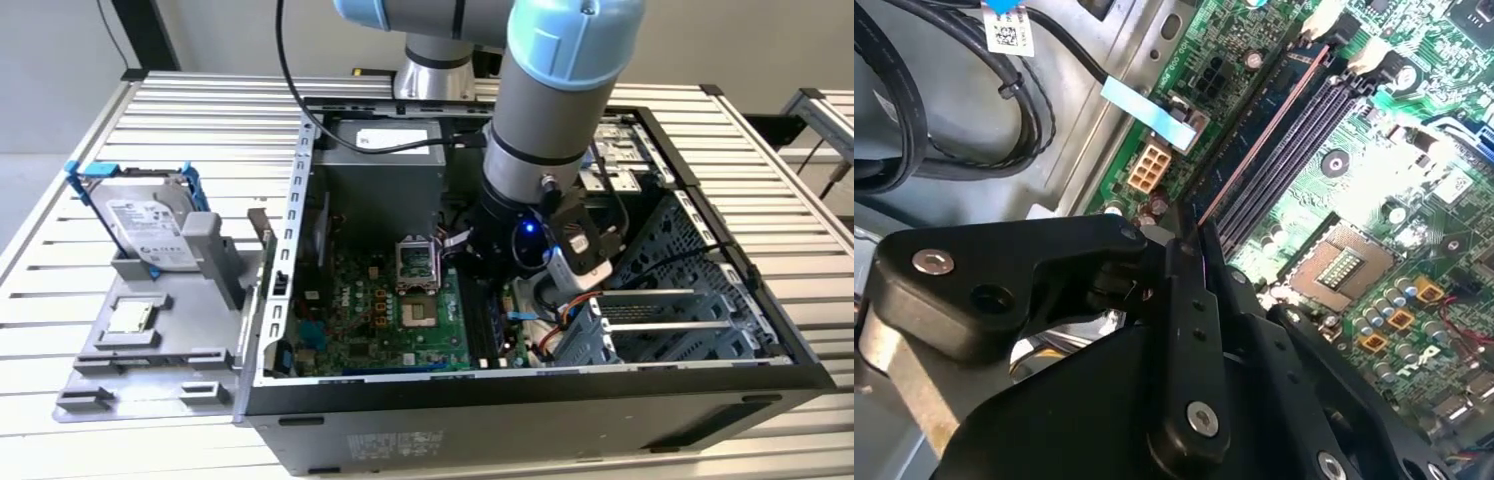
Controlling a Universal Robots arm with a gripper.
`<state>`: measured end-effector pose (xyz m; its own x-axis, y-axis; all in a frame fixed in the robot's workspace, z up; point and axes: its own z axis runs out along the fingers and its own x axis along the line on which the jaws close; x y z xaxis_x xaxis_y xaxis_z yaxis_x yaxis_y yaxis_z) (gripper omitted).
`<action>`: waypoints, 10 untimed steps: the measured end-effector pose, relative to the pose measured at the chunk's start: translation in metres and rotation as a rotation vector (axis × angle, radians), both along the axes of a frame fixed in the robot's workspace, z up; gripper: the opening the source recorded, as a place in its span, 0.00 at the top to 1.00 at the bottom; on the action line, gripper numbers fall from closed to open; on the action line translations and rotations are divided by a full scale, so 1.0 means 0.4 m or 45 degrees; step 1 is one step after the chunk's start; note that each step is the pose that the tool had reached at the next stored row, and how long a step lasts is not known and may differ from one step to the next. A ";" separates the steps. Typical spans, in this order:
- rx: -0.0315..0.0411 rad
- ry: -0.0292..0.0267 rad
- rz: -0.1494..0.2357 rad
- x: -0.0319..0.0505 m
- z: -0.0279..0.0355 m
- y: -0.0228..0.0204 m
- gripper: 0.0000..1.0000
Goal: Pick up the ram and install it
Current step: 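Insert the ram into the slot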
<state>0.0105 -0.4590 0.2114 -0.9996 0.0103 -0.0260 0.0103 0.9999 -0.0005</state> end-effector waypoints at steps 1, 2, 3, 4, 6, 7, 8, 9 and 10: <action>0.0003 -0.0002 0.000 0.000 0.000 0.000 0.00; 0.0003 -0.0002 0.000 0.000 -0.001 0.000 0.00; 0.0001 -0.0001 0.000 0.000 -0.001 0.000 0.00; 0.0003 0.0003 0.000 0.000 0.000 0.000 0.00; 0.0011 0.0005 -0.001 0.000 0.025 -0.001 0.00; 0.0012 0.0005 -0.001 0.000 0.037 -0.001 0.00; 0.0011 0.0006 -0.001 0.000 0.049 -0.001 0.00; 0.0012 0.0005 -0.001 0.000 0.061 -0.001 0.00; 0.0011 0.0006 -0.001 0.000 0.072 -0.001 0.00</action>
